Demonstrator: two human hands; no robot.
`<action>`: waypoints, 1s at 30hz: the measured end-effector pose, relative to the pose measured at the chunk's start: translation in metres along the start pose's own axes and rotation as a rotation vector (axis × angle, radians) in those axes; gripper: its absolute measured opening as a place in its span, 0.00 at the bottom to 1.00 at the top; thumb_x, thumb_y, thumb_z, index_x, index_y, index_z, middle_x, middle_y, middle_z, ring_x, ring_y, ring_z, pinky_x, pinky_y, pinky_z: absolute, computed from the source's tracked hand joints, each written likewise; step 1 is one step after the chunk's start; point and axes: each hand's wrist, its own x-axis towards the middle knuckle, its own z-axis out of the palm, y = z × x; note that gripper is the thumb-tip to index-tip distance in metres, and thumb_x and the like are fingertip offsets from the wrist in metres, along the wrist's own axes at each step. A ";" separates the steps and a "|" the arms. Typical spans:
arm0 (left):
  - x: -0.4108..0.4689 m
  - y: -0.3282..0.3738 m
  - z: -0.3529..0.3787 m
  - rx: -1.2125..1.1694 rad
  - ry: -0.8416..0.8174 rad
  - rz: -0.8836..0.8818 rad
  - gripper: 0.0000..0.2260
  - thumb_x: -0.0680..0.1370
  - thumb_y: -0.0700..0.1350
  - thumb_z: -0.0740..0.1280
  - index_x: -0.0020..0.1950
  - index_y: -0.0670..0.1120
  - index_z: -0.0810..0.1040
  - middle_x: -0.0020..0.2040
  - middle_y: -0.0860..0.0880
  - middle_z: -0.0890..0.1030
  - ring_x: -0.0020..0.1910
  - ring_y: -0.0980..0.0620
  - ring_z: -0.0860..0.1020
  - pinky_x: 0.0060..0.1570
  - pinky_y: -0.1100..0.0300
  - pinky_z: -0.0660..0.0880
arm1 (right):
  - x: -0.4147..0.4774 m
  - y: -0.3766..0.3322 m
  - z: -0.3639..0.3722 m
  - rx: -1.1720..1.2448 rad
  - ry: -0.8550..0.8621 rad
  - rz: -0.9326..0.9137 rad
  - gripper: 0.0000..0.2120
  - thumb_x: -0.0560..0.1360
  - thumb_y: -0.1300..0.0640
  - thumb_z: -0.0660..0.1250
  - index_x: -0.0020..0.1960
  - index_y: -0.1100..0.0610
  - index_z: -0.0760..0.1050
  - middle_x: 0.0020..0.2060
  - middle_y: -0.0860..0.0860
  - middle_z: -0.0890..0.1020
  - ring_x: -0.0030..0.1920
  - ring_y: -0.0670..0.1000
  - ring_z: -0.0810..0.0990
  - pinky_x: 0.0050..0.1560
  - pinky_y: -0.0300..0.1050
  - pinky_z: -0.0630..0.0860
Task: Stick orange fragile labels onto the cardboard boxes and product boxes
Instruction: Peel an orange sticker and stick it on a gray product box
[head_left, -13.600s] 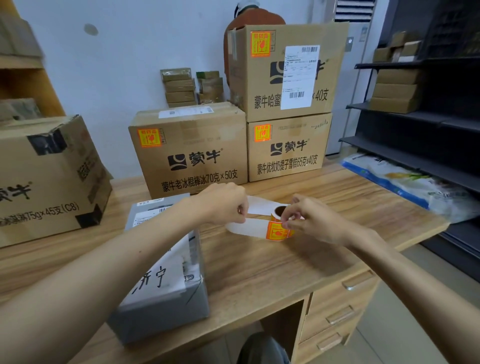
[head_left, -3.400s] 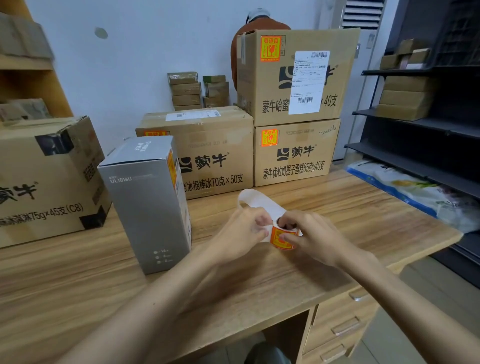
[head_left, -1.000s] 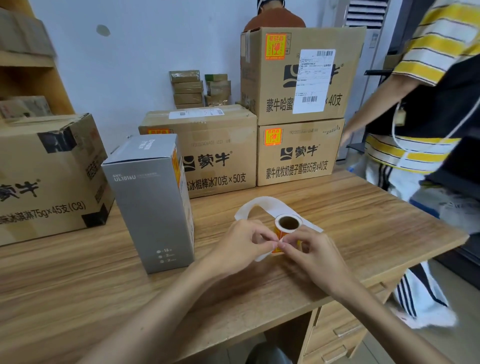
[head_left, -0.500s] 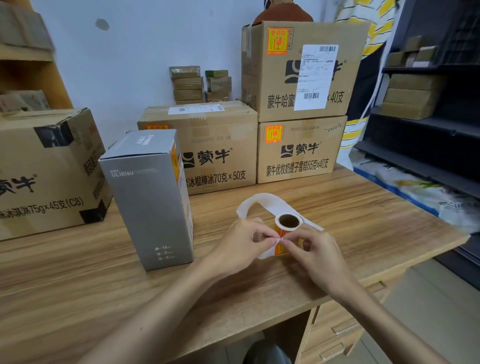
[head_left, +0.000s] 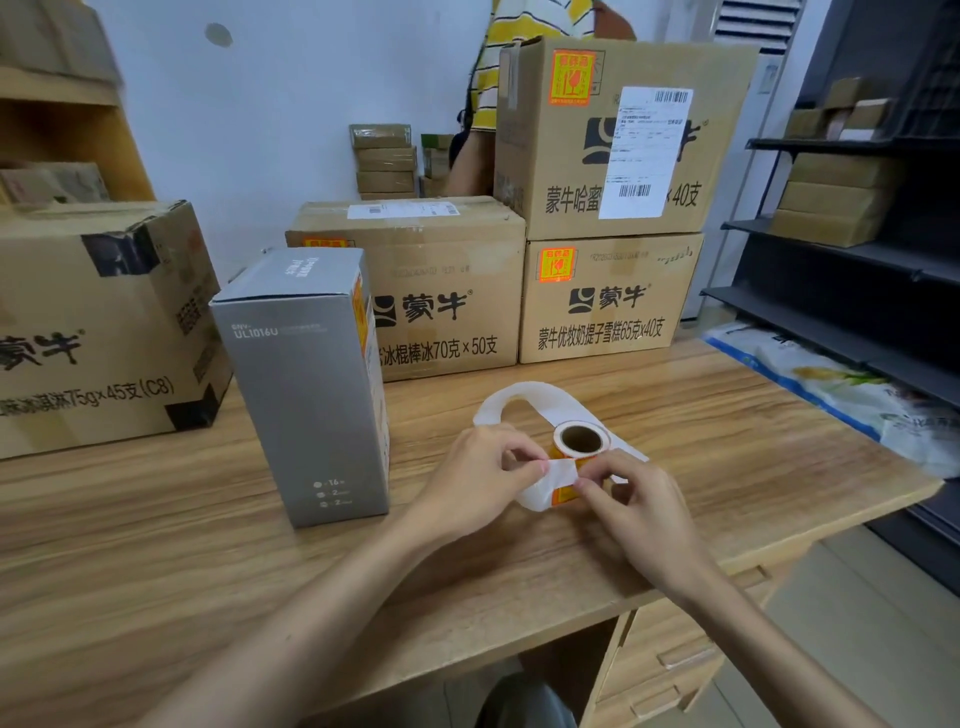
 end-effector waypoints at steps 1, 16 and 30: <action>0.001 -0.001 0.000 -0.001 0.005 -0.010 0.04 0.77 0.45 0.73 0.45 0.54 0.87 0.41 0.60 0.81 0.38 0.65 0.76 0.40 0.67 0.68 | 0.000 0.000 0.000 0.005 -0.002 0.011 0.08 0.74 0.60 0.72 0.38 0.50 0.80 0.37 0.43 0.82 0.32 0.44 0.75 0.35 0.38 0.69; 0.004 -0.004 -0.001 0.001 0.037 -0.086 0.05 0.78 0.46 0.73 0.45 0.55 0.87 0.45 0.57 0.83 0.38 0.66 0.75 0.41 0.63 0.68 | -0.007 0.006 -0.020 0.051 0.035 0.168 0.09 0.73 0.63 0.70 0.34 0.54 0.79 0.33 0.48 0.82 0.36 0.53 0.79 0.37 0.40 0.70; 0.001 0.002 -0.004 0.040 0.057 -0.106 0.05 0.78 0.46 0.72 0.49 0.53 0.88 0.47 0.57 0.84 0.40 0.62 0.75 0.42 0.62 0.68 | -0.004 -0.007 -0.038 0.238 0.152 0.171 0.10 0.72 0.65 0.67 0.32 0.58 0.75 0.28 0.46 0.76 0.31 0.43 0.70 0.34 0.36 0.66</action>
